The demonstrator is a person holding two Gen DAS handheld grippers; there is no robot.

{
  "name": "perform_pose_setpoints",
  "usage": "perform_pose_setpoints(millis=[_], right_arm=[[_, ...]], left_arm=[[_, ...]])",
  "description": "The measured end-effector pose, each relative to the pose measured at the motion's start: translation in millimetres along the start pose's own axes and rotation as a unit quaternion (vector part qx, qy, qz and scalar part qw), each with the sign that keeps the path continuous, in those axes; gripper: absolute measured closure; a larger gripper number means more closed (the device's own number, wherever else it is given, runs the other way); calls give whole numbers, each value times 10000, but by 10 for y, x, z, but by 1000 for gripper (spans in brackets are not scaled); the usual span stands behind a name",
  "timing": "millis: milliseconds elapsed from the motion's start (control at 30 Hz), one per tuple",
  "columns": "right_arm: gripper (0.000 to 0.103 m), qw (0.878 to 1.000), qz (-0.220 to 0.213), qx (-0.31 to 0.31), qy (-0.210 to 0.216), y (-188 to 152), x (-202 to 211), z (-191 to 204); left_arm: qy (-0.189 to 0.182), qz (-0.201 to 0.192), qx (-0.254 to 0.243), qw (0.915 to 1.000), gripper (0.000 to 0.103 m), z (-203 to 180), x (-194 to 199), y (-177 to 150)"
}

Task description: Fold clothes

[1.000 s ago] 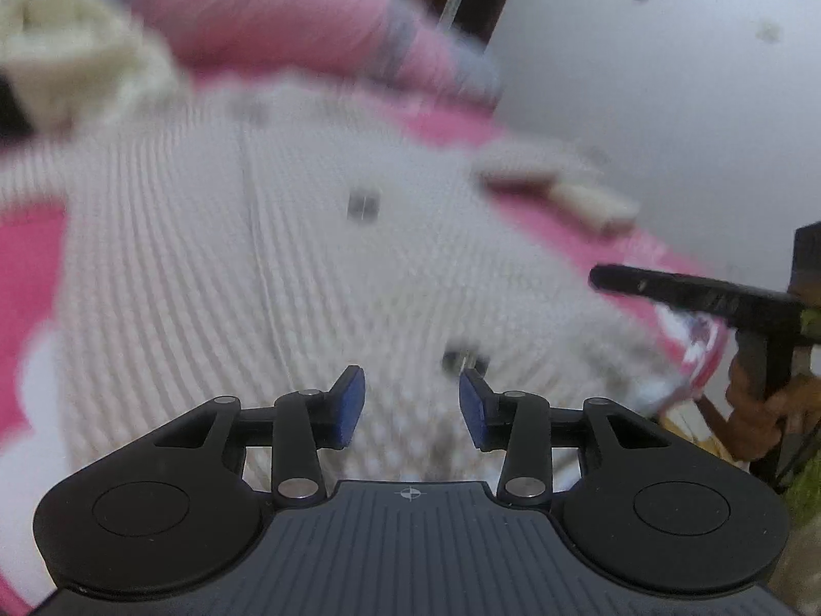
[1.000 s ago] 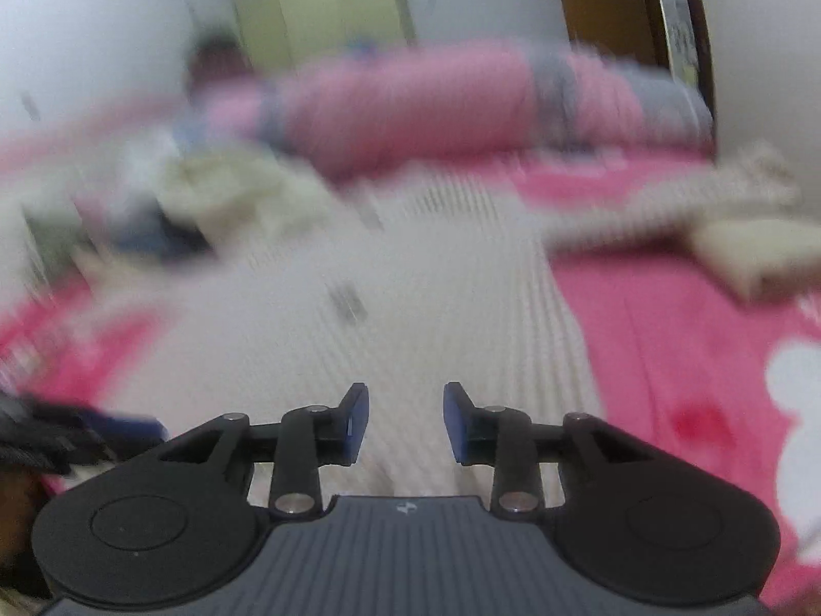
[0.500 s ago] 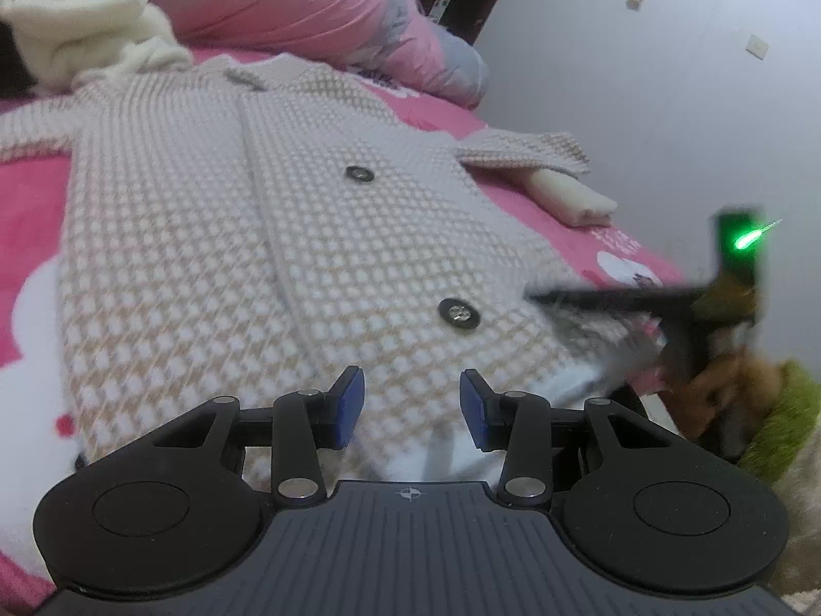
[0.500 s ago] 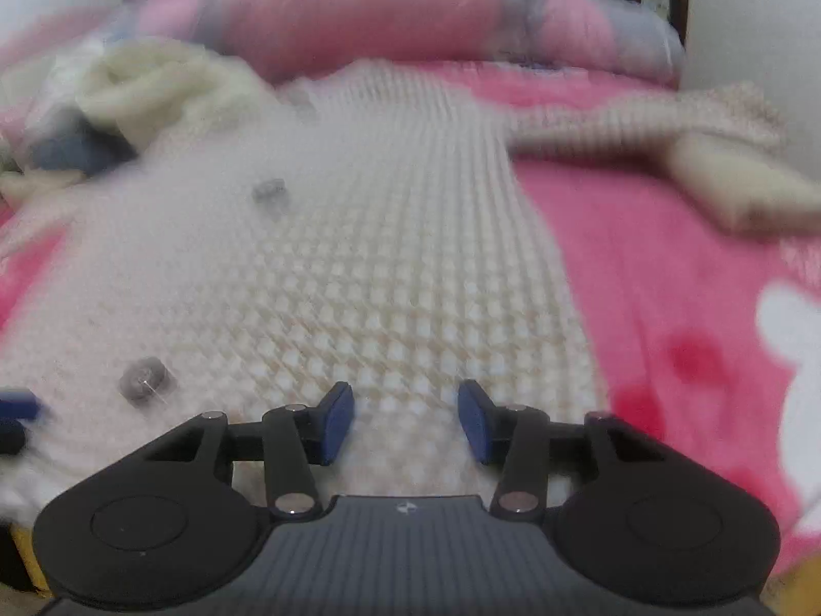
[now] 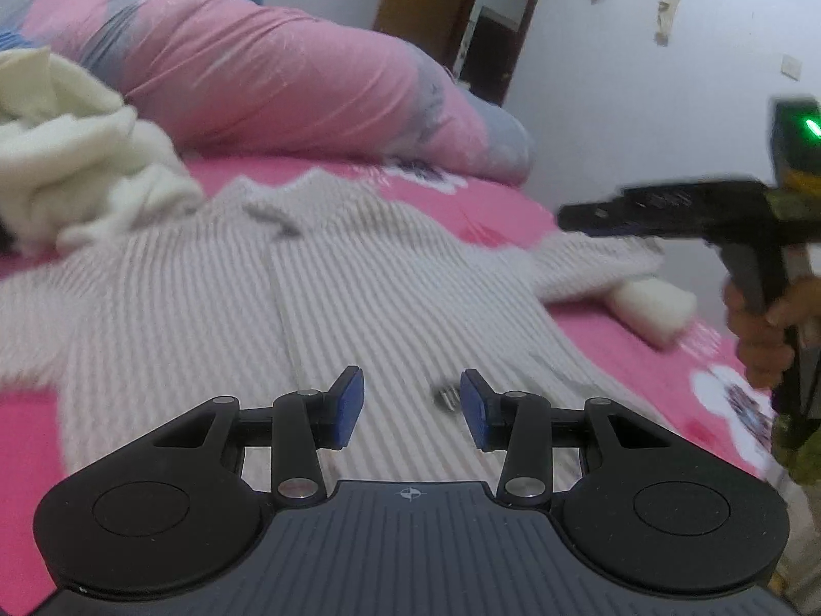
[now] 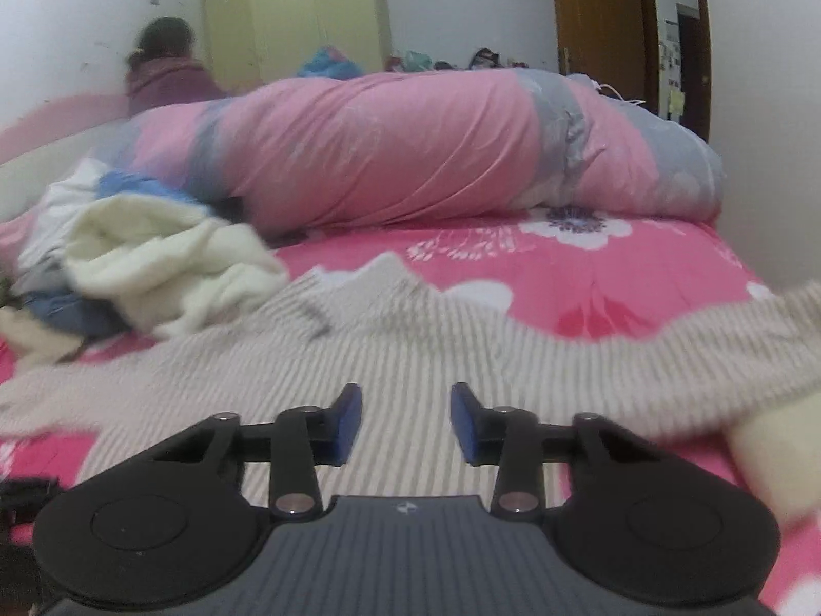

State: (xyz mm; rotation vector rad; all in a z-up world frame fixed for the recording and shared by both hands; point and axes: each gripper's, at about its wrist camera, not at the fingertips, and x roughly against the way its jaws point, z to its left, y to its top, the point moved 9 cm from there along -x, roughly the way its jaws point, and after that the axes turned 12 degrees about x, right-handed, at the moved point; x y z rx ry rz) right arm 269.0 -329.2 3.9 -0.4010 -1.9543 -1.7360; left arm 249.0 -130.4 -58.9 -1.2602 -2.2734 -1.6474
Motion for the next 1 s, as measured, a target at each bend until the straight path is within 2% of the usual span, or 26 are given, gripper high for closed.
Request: perform_pose_setpoints(millis=[33, 67, 200, 267, 400, 500, 567, 633, 667, 700, 733, 800, 833, 867, 900, 933, 967, 1000], right_arm=[[79, 10000, 30, -58, 0, 88, -223, -23], [81, 9999, 61, -110, -3, 167, -449, -46], [85, 9995, 202, -201, -96, 284, -1414, -151], [85, 9987, 355, -263, -256, 162, -1880, -236], [86, 9957, 583, -692, -213, -56, -2127, -399], [82, 9921, 741, -1004, -166, -196, -2286, -514], [74, 9917, 540, -1165, 104, 20, -2112, -547], [41, 9915, 270, -1200, 428, 312, -2108, -497], [33, 9907, 135, -1217, 590, 458, -2104, -472], [20, 9898, 48, -1223, 735, 582, -2123, -445], [10, 9897, 206, -1176, 796, 598, -2267, -408], [3, 9885, 522, -1081, 916, 631, -2552, -334], [3, 9875, 680, -1033, 975, 647, -2692, -297], [4, 9862, 837, -985, 1034, 663, -2832, -261], [11, 9846, 995, -936, 1093, 679, -2971, -225], [41, 9826, 1152, -887, 1152, 695, -3109, -190], [61, 9808, 1276, -818, 1224, 711, -3224, -149], [85, 9811, 1189, -642, 1384, 734, -3218, -71]], left_arm=[[8, 17, -5, 10000, 62, 45, -139, 20], [40, 85, 12, 10000, 62, 97, -257, 2], [111, 395, 230, 9989, 62, 341, -589, -193], [-28, 330, 370, 9988, 62, 405, -600, -254], [-351, 293, 730, 9963, 62, 494, -573, -285], [-612, 303, 1094, 9917, 61, 576, -540, -268], [-691, 318, 1236, 9894, 61, 608, -539, -262], [-680, 307, 1219, 9897, 61, 588, -527, -263], [-668, 297, 1188, 9902, 61, 584, -522, -264], [-678, 295, 1194, 9901, 61, 585, -524, -265], [-692, 295, 1210, 9898, 61, 587, -525, -267], [-729, 292, 1252, 9890, 61, 594, -521, -268], [-753, 289, 1281, 9885, 61, 601, -514, -266], [-775, 285, 1307, 9880, 61, 606, -499, -268], [-791, 281, 1329, 9876, 61, 612, -495, -264], [-798, 280, 1337, 9874, 61, 611, -496, -259], [-800, 279, 1337, 9874, 61, 607, -492, -259], [-799, 278, 1333, 9875, 60, 601, -487, -259]])
